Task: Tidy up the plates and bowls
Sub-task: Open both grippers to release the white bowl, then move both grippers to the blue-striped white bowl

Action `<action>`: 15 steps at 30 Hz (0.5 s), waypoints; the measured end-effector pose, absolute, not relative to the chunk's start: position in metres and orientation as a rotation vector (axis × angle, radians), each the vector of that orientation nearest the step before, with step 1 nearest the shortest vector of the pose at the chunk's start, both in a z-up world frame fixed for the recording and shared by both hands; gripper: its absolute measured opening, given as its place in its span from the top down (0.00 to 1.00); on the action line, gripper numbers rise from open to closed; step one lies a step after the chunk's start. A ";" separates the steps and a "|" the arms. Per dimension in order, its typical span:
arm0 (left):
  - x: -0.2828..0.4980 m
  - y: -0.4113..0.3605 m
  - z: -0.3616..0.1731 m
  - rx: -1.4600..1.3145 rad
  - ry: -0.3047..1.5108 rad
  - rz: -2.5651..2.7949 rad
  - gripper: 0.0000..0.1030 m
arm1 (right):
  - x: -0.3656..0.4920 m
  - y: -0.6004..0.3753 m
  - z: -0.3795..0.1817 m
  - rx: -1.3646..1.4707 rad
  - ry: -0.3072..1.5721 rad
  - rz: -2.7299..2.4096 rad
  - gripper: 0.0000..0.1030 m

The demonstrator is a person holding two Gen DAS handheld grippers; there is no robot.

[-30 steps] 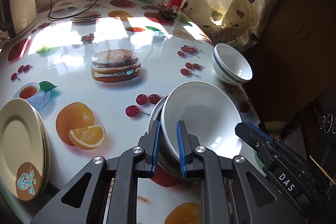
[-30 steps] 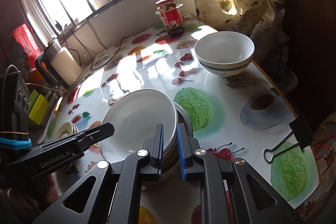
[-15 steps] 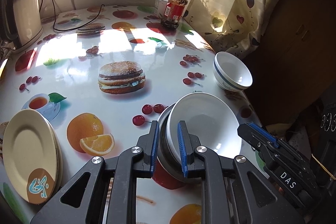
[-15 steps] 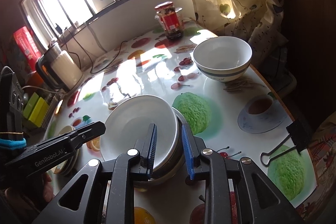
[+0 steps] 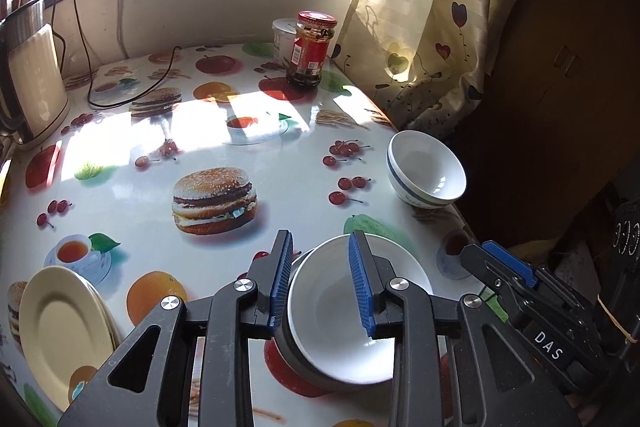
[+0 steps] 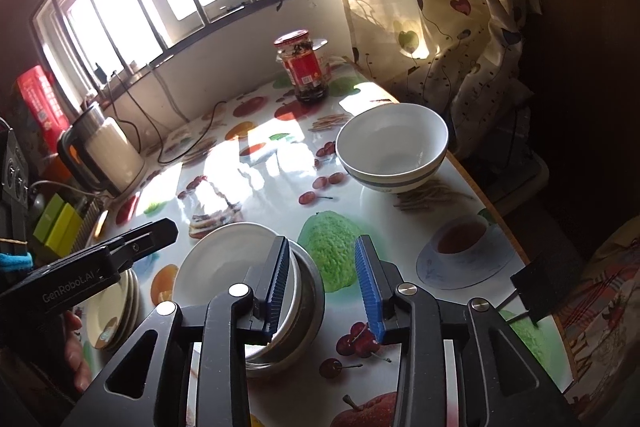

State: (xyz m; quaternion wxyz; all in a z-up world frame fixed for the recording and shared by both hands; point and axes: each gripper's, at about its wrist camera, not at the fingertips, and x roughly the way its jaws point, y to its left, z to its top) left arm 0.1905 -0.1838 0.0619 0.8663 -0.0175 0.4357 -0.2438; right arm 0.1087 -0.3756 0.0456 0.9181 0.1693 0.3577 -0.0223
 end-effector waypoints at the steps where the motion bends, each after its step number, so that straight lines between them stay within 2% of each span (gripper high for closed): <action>1: 0.192 -0.188 0.063 -0.032 0.909 -0.515 0.71 | 0.110 -0.379 0.047 0.345 0.732 -0.052 0.66; 15: 0.213 -0.228 0.070 0.000 0.901 -0.566 0.71 | 0.124 -0.426 0.056 0.353 0.703 -0.127 0.63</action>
